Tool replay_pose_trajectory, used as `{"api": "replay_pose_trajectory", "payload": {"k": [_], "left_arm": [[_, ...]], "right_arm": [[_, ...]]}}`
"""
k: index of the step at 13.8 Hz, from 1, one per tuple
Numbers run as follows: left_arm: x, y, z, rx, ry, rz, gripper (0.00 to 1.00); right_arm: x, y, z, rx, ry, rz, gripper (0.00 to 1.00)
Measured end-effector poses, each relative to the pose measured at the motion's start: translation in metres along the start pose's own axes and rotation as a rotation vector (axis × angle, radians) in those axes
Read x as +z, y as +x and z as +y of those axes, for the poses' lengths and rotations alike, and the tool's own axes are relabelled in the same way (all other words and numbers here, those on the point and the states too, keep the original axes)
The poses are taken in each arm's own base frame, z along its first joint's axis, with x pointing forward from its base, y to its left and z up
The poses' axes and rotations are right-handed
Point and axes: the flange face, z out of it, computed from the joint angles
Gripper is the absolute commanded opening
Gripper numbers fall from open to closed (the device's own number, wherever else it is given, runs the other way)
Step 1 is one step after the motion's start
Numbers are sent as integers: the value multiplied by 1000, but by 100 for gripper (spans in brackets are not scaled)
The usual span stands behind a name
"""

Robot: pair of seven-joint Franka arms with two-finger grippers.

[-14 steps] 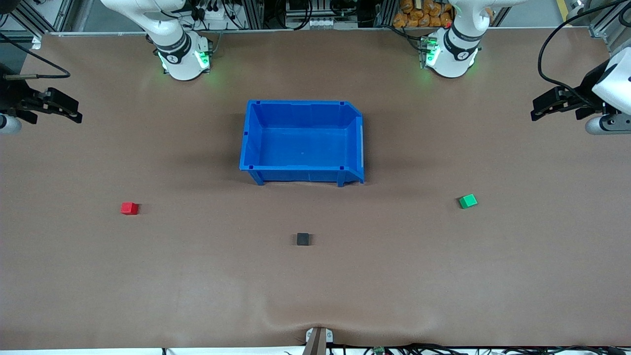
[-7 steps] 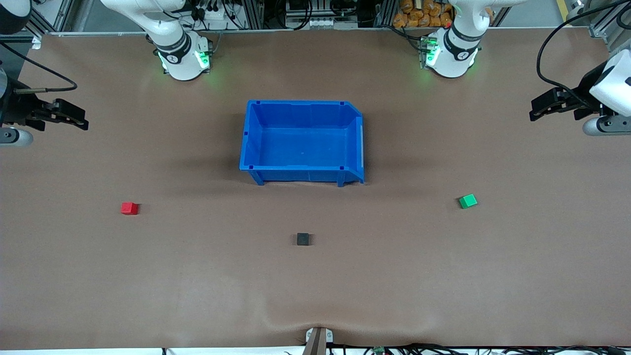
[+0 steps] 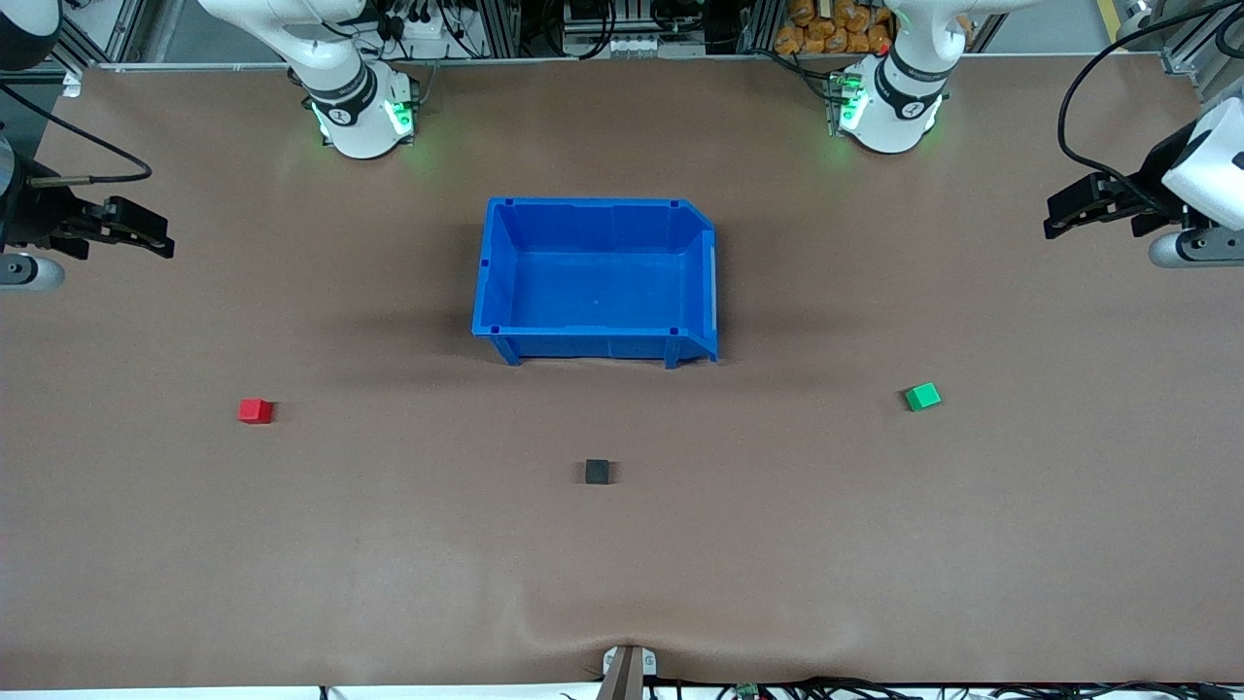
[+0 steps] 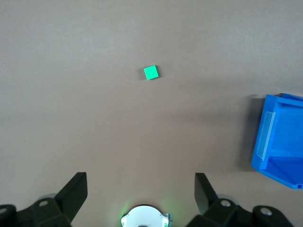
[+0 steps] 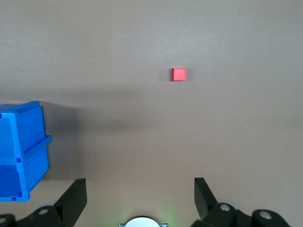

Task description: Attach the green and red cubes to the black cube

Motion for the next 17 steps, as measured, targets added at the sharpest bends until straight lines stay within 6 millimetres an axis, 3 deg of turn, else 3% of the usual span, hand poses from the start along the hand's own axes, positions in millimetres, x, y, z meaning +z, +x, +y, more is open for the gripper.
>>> {"api": "replay_pose_trajectory", "payload": {"k": [7,17], "left_arm": [[0,0,0,0,0,0,100],[2,1,0,0,0,-4,100]], "right_arm": [[2,1,5,10,1,-5,100],[23,14,13,23,4,-46,100]]}}
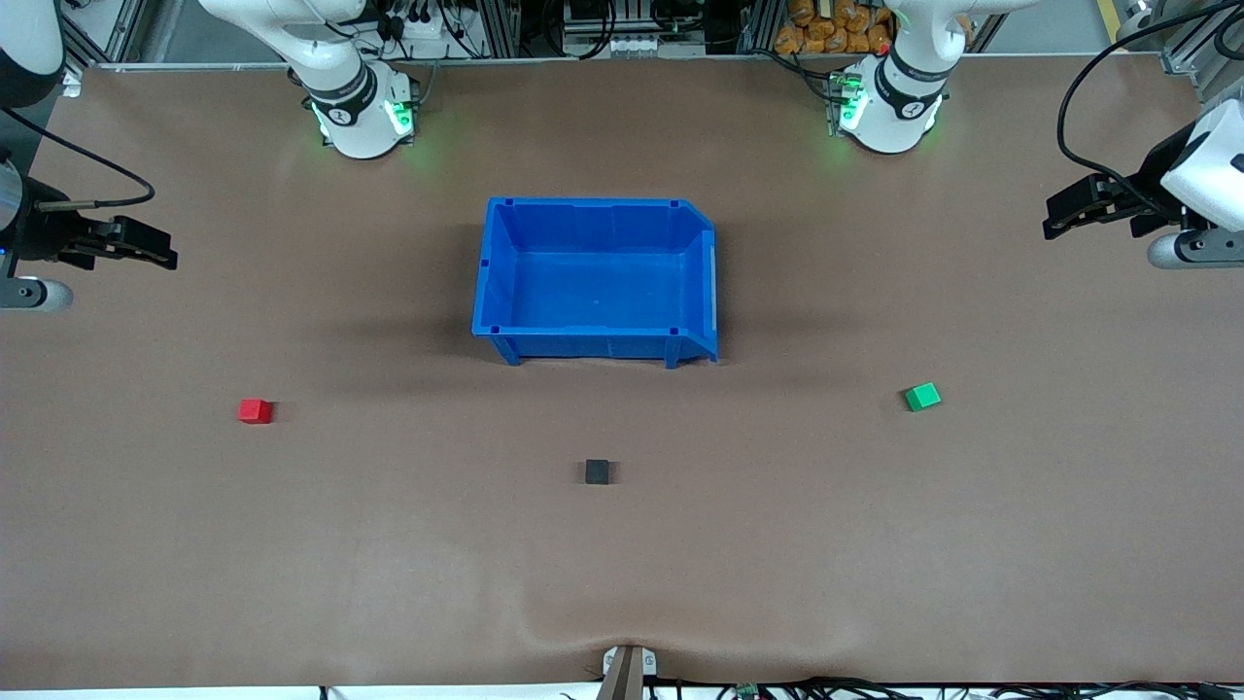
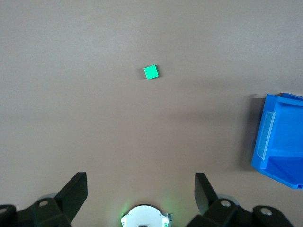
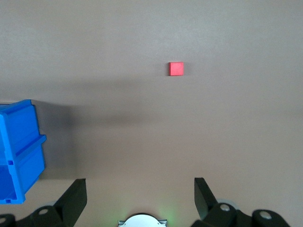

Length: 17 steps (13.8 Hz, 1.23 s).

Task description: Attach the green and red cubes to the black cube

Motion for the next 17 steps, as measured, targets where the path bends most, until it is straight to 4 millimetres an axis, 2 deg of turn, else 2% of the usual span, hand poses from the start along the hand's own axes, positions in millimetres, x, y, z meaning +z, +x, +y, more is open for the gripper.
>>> {"api": "replay_pose_trajectory", "payload": {"k": [8,17], "left_arm": [[5,1,0,1,0,-11,100],[7,2,0,1,1,-14,100]], "right_arm": [[15,9,24,41,9,-27,100],[21,21,30,50,8,6,100]]}}
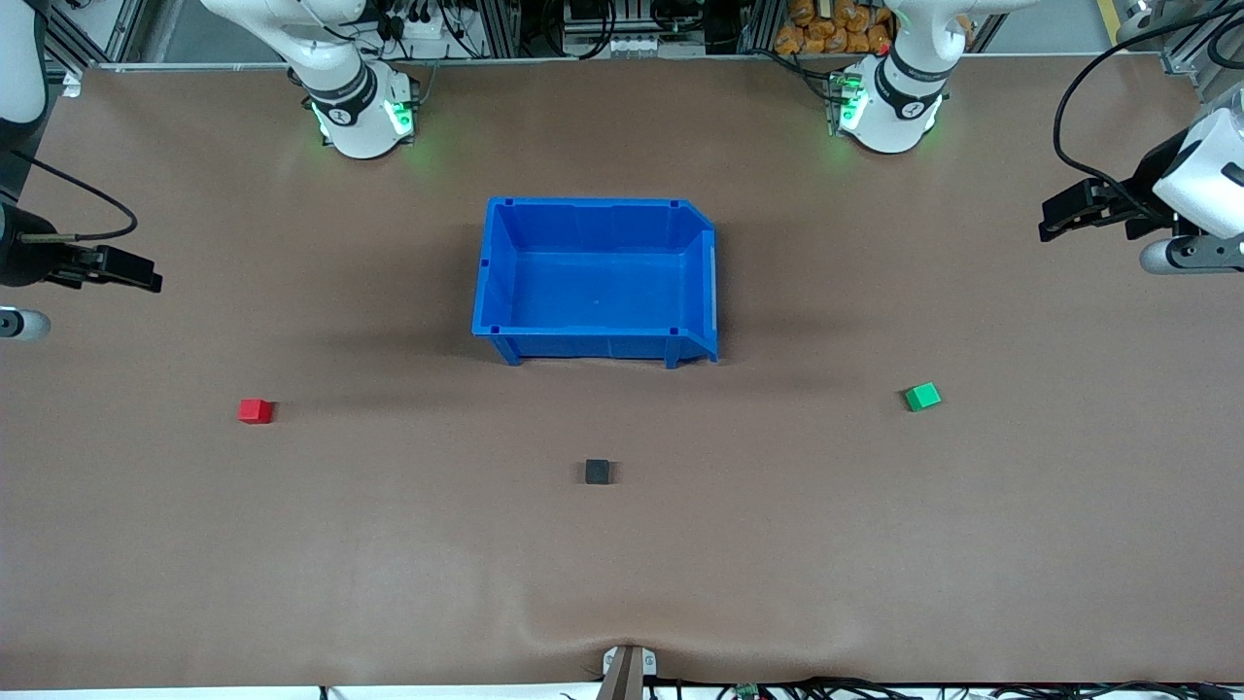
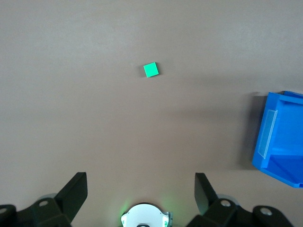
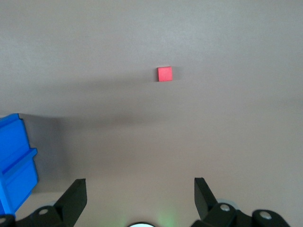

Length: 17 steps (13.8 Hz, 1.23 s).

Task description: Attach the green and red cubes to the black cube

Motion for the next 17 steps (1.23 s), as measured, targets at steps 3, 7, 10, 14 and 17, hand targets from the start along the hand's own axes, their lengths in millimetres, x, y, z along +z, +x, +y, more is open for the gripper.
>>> {"api": "replay_pose_trajectory", "payload": {"k": [3,7,10,14,17], "left_arm": [[2,0,0,0,0,-4,100],[3,0,0,0,0,-6,100],[6,1,0,1,1,-12,100],[8,1,0,1,1,-16,100],[8,1,0,1,1,-13,100]], "right_arm": [[7,9,0,-1,-1,16,100],[13,14,4,5,-1,15,100],[14,15,7,10,0,18,100],[19,18,8,10,0,12,100],[30,27,8,10,0,8,100]]}}
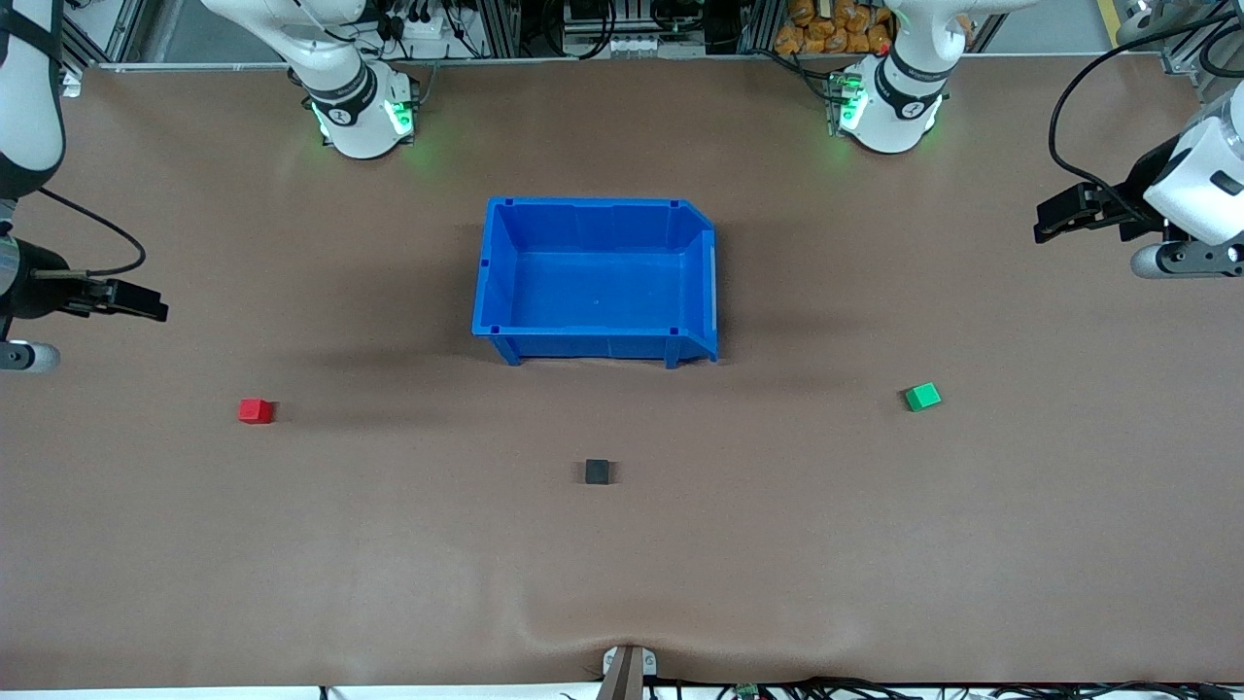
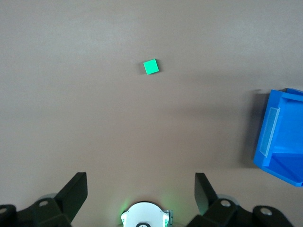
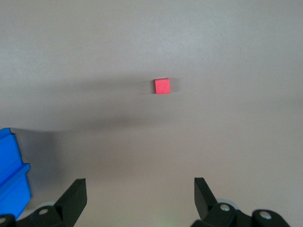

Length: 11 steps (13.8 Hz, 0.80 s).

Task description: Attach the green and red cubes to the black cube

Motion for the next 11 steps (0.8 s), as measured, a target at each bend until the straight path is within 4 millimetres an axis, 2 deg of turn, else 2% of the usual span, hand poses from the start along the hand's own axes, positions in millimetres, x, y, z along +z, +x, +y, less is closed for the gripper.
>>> {"api": "replay_pose_trajectory", "payload": {"k": [5,11], "left_arm": [[3,1,1,1,0,0,100],[7,4,2,4,0,-4,100]], "right_arm": [[20,12,7,11,2,-16,100],[32,21,8,10,2,-24,100]]}}
